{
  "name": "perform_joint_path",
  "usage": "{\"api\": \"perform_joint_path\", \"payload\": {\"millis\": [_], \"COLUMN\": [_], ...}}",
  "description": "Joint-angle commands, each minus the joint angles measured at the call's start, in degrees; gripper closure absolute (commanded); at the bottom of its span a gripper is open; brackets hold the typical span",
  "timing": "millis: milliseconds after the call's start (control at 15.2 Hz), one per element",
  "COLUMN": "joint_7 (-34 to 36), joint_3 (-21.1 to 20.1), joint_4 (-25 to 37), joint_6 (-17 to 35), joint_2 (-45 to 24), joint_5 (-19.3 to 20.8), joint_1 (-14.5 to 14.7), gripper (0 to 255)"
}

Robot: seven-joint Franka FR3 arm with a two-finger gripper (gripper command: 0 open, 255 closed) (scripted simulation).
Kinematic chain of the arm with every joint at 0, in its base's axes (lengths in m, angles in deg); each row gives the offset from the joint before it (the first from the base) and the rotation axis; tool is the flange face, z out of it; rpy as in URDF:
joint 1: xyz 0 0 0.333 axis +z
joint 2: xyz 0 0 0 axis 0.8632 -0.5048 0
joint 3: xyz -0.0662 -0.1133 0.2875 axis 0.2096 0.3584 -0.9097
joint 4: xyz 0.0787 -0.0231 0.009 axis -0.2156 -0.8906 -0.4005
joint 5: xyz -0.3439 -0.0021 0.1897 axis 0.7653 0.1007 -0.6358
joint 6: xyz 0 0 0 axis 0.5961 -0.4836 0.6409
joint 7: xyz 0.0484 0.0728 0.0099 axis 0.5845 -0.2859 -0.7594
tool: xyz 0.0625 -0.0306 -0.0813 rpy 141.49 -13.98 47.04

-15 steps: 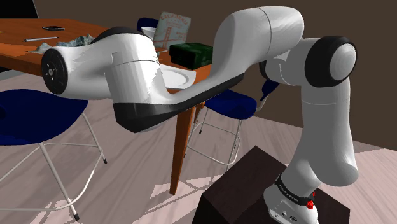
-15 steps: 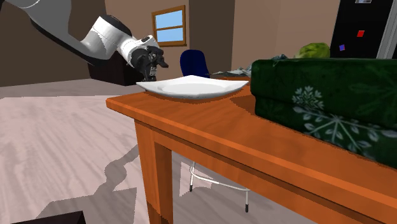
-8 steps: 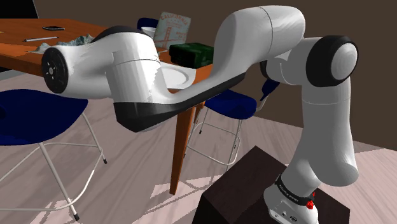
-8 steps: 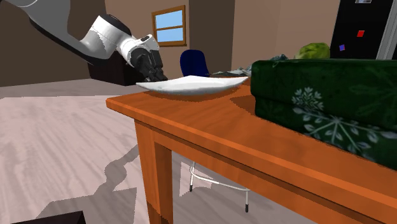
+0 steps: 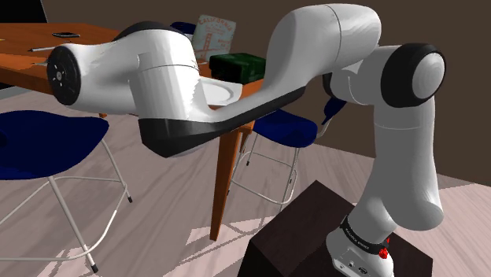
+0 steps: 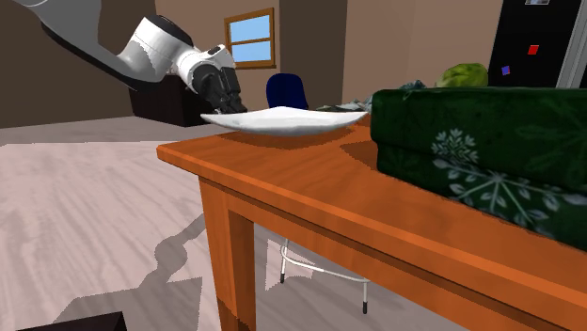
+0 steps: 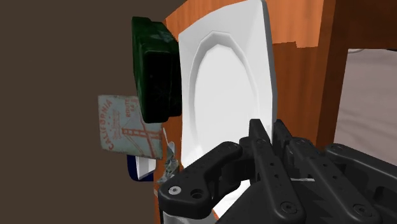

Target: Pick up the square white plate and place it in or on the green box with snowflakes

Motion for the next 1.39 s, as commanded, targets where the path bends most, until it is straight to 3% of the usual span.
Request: {"api": "perform_joint_path", "payload": {"millis": [0,1320], "joint_7": [-1.2,-14.1], "joint_3": [0.1,1.0], "joint_4": [1.2,14.4], "joint_6": [-0.6,-6.7], "joint_2": [0.1,0.7], "joint_5": [0.4,5.8], "joint_1": [0.3,4.4], "gripper": [255,255]}}
